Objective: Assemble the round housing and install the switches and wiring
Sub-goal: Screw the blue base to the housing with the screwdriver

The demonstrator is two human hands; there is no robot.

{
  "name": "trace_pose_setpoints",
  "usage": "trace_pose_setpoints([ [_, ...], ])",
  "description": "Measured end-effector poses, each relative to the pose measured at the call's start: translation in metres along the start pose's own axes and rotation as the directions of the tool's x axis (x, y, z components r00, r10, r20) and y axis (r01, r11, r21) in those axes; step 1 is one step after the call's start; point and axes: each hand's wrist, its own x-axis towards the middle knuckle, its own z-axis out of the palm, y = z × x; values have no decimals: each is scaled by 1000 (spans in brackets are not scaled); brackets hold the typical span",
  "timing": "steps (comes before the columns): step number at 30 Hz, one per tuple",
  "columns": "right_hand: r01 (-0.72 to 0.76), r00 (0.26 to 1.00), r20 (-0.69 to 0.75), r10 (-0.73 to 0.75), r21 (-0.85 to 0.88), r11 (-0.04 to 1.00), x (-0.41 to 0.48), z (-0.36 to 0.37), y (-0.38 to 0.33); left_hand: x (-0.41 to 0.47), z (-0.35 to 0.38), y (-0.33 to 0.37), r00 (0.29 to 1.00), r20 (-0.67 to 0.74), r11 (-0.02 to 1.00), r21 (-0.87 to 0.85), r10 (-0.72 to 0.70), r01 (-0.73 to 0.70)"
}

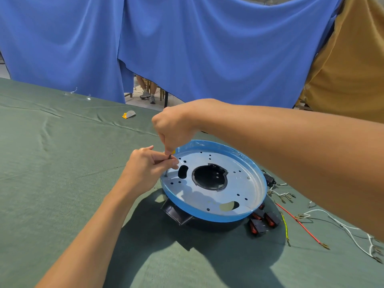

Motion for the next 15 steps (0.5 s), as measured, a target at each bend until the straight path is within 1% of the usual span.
trace_pose_setpoints([
  [6, -70, 996, 60, 69, 5, 998, 3, -6, -7, 1, -3, 0, 999, 23, 1000, 6, -23, 23],
  [9, -92, 990, 103, 94, -22, 995, 6, -12, -16, 0, -5, 1, 998, 35, 998, -45, -51, 53],
  [12, -143, 974, 175, 144, -19, 990, 13, -17, -22, 0, -7, 1, 997, 36, 995, -80, -63, 65],
  [15, -211, 948, 244, 204, 6, 977, 16, -18, -23, 1, -7, -1, 997, 51, 996, -70, -57, 60],
])
